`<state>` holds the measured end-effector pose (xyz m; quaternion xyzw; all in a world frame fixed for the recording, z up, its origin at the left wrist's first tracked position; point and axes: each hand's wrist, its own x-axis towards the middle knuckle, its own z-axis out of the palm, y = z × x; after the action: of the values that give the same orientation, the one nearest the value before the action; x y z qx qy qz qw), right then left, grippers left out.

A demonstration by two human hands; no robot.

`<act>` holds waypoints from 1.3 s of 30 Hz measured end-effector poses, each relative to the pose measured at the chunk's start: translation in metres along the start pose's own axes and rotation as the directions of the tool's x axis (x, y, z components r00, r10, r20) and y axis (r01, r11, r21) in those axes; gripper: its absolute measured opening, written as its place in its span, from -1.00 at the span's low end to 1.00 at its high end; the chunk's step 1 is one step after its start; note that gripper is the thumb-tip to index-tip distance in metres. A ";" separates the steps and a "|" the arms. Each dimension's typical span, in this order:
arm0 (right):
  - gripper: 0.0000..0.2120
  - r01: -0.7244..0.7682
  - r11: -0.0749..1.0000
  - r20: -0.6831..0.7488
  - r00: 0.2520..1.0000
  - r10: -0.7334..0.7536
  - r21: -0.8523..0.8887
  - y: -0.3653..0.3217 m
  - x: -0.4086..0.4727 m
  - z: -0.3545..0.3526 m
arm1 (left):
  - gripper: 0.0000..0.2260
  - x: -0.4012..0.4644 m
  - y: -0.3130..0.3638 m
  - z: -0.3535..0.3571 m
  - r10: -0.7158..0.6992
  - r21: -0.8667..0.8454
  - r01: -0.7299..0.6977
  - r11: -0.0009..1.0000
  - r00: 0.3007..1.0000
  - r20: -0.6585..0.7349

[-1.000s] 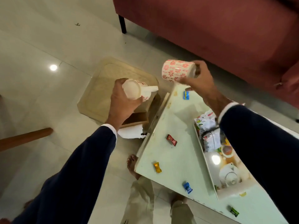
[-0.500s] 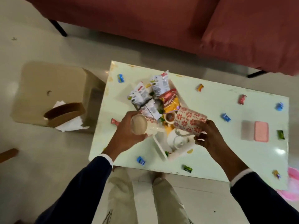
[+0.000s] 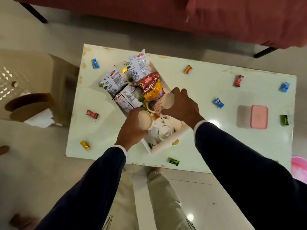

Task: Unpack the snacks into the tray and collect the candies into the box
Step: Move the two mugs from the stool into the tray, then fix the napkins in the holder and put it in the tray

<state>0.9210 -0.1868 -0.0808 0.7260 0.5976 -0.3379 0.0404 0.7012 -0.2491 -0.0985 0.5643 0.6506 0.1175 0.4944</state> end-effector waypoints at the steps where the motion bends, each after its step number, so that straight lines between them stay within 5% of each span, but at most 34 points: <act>1: -0.16 0.024 0.999 -0.005 1.000 -0.025 -0.040 -0.003 0.004 0.003 | -0.22 0.003 0.000 0.003 0.001 0.014 0.000 1.000 1.000 -0.013; 8: -0.13 0.129 0.948 0.001 0.991 -0.135 -0.291 -0.019 0.018 0.017 | -0.22 0.011 -0.010 0.008 -0.053 0.011 0.054 0.998 0.993 -0.106; 16: -0.18 0.181 0.929 -0.064 0.975 -0.212 -0.324 -0.032 0.029 0.017 | -0.22 0.024 -0.018 0.001 -0.008 0.005 0.009 1.000 0.988 -0.156; 26: -0.05 0.110 0.920 -0.021 0.992 -0.127 -0.377 -0.038 0.030 0.015 | -0.11 0.025 -0.019 -0.009 0.033 0.003 -0.033 0.999 0.995 -0.094; 30: -0.29 0.081 0.911 -0.141 0.979 -0.149 -0.404 -0.060 0.019 0.003 | -0.18 0.012 -0.027 -0.028 0.115 0.033 -0.112 0.993 0.988 -0.105; 33: -0.53 0.205 0.950 -0.145 0.959 -0.243 -0.236 -0.099 0.007 0.007 | -0.33 -0.006 -0.037 -0.055 0.122 0.071 -0.111 0.991 0.978 -0.167; 39: -0.77 0.375 0.908 0.063 0.918 -0.392 0.186 -0.204 -0.012 0.049 | -0.58 -0.044 -0.079 -0.135 0.087 0.051 -0.075 0.996 0.941 -0.328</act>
<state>0.7159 -0.1623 -0.0414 0.5777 0.6946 -0.4245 -0.0595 0.5422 -0.2586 -0.0673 0.5721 0.7026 0.2183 0.3626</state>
